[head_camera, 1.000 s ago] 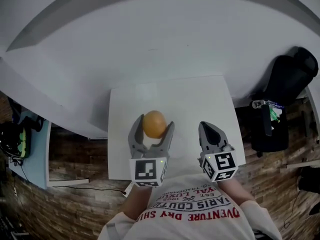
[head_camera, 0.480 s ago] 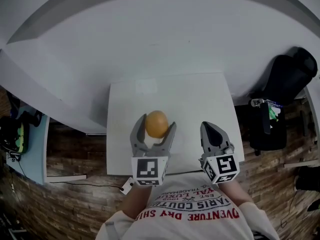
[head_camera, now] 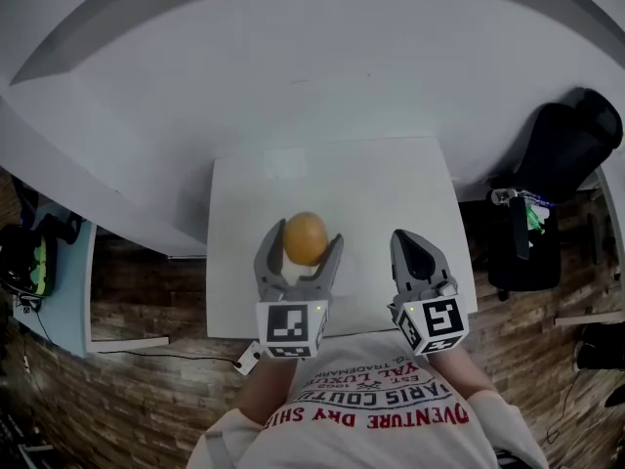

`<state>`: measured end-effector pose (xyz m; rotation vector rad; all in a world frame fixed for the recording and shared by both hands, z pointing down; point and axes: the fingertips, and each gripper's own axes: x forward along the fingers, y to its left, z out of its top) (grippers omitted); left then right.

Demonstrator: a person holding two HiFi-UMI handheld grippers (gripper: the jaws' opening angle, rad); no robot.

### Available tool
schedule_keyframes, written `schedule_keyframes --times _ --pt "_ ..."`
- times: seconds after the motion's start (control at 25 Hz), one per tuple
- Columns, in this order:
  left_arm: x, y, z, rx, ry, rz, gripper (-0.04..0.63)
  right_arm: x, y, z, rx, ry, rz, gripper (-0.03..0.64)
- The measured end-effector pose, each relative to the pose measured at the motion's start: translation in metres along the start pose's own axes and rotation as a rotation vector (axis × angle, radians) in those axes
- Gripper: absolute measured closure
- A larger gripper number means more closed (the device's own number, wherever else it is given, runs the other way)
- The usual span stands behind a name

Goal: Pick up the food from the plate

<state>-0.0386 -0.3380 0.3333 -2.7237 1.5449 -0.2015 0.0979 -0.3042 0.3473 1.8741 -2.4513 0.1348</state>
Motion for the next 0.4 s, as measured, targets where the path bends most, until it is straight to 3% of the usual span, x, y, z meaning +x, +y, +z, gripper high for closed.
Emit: schedule_keyframes --times 0.4 --pt "0.013 -0.004 -0.011 0.003 0.027 -0.009 0.217 0.008 -0.004 -0.002 0.016 0.005 0.038 0.609"
